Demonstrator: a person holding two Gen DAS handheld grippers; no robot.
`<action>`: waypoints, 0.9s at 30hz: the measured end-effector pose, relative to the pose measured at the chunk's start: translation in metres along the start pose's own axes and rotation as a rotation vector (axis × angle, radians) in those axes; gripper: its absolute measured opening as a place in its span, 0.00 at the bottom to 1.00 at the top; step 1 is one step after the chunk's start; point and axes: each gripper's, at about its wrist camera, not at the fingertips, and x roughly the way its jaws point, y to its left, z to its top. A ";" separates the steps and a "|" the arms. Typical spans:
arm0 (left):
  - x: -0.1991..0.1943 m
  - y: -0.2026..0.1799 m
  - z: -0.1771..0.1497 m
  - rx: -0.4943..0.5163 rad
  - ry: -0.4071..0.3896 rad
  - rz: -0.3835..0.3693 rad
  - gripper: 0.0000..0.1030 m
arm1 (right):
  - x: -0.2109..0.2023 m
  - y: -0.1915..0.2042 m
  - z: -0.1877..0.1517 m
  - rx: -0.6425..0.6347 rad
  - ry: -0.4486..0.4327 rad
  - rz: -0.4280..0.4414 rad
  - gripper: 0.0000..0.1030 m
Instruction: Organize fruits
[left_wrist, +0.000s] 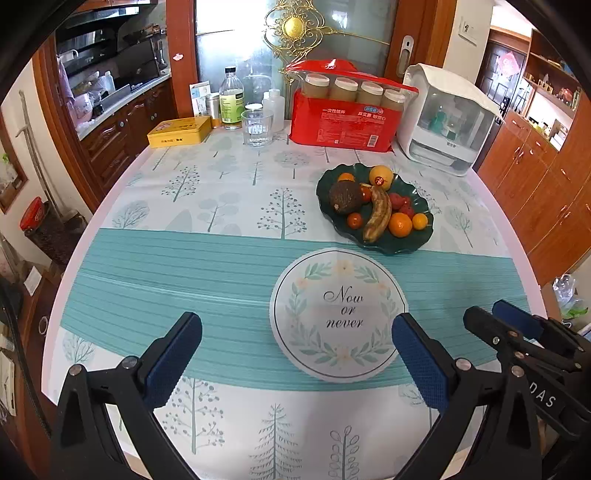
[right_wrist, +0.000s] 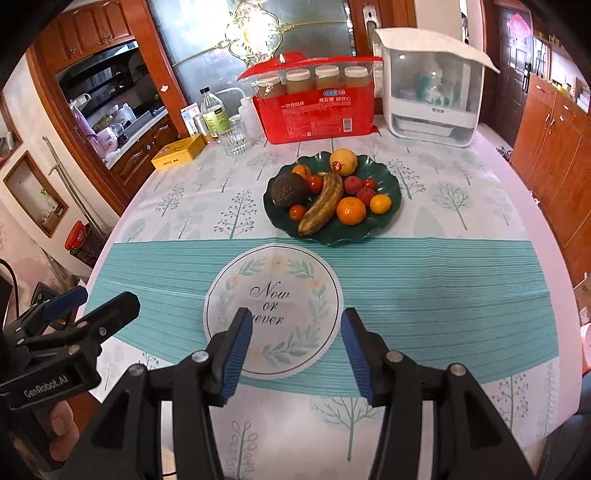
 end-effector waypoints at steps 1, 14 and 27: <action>-0.002 0.000 -0.002 -0.001 -0.002 0.003 0.99 | -0.002 0.001 -0.001 -0.001 -0.002 -0.006 0.50; -0.015 -0.010 -0.017 0.023 -0.003 0.036 0.99 | -0.026 0.010 -0.012 -0.029 -0.054 -0.049 0.63; -0.015 -0.009 -0.021 0.006 0.018 0.057 0.99 | -0.029 0.011 -0.017 -0.049 -0.055 -0.041 0.64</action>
